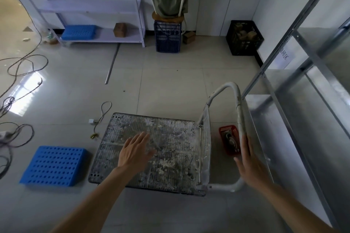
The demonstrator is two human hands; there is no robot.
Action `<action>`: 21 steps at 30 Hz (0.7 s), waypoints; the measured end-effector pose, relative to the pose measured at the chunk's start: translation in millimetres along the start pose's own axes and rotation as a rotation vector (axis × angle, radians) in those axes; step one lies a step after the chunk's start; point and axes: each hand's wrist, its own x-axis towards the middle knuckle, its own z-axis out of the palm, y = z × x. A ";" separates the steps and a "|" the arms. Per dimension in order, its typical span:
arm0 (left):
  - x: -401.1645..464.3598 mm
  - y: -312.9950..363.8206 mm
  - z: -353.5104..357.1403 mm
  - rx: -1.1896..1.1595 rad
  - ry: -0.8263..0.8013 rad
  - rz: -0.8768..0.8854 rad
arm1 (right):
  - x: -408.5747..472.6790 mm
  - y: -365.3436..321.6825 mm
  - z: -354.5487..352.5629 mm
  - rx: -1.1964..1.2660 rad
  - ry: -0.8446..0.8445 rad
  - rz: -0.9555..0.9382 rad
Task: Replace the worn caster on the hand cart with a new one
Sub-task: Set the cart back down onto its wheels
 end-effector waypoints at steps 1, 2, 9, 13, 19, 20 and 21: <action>-3.5 -7.3 0.4 0.009 -0.004 0.001 | -1.3 -9.5 5.6 0.004 0.009 0.002; -6.8 -14.3 0.7 0.015 -0.010 0.001 | -2.4 -19.2 10.9 0.007 0.015 0.006; -27.7 -57.7 -1.1 0.003 -0.025 -0.021 | -0.7 -82.6 48.3 0.038 0.032 -0.018; -33.8 -78.0 0.8 -0.026 -0.006 -0.044 | 9.1 -113.1 61.3 -0.003 0.071 -0.044; -38.0 -95.1 6.9 -0.050 0.001 -0.064 | 1.2 -155.8 81.3 0.035 0.093 -0.042; -38.2 -97.5 7.7 -0.047 0.000 -0.065 | 1.2 -162.6 83.5 0.053 0.083 -0.043; -38.3 -99.9 8.1 -0.045 -0.003 -0.068 | 1.1 -169.2 85.8 0.074 0.076 -0.049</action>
